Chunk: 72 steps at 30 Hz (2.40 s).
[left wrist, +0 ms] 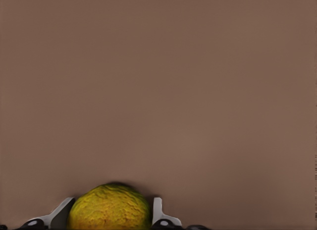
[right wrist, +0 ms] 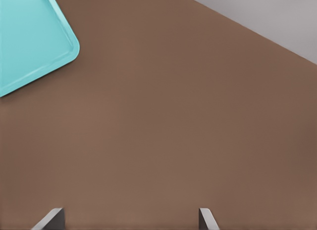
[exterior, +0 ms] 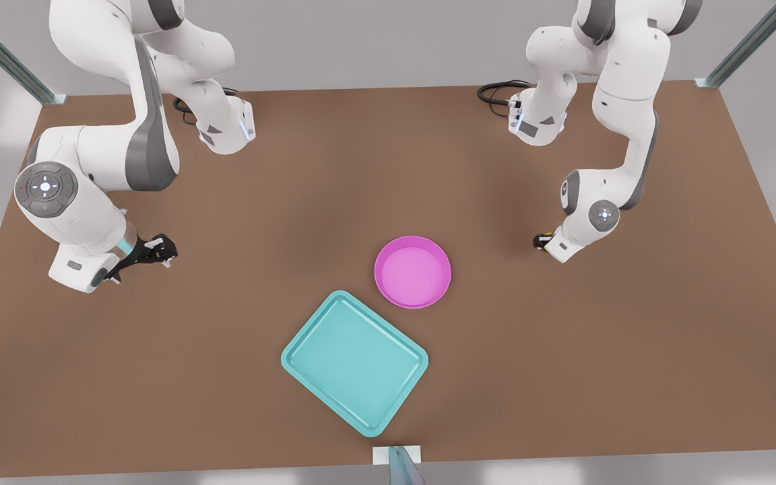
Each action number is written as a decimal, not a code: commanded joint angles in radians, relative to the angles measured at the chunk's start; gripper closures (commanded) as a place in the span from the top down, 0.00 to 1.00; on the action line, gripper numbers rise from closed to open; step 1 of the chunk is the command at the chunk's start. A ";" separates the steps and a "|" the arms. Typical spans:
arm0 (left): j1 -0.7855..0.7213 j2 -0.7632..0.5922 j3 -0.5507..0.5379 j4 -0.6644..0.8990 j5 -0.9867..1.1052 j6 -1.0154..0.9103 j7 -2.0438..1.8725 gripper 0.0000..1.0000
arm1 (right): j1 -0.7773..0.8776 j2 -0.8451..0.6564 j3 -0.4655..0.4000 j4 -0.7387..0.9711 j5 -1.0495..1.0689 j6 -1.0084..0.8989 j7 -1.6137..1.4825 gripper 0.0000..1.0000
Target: Place the orange on the plate with the left arm and the plate on the tray with the right arm
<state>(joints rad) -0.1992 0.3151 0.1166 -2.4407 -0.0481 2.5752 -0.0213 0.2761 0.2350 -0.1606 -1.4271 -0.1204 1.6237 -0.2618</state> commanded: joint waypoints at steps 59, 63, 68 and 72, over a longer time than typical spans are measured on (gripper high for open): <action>0.103 -0.140 -0.068 0.945 0.088 -1.095 0.086 1.00 | 0.399 0.520 0.243 -0.305 0.874 1.018 0.339 0.70; 0.104 -0.140 -0.066 0.947 0.088 -1.095 0.084 1.00 | 0.393 0.526 0.253 -0.296 0.875 1.018 0.339 0.59; 0.106 -0.139 -0.064 0.947 0.086 -1.095 0.087 1.00 | 0.391 0.524 0.256 -0.296 0.875 1.015 0.339 0.39; 0.106 -0.134 -0.064 0.947 0.085 -1.095 0.090 1.00 | 0.391 0.526 0.257 -0.285 0.874 1.013 0.339 0.28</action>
<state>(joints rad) -0.0933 0.1814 0.0522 -1.4946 0.0370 1.4815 0.0167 0.6673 0.7613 0.0964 -1.7158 0.7546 2.6383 0.0514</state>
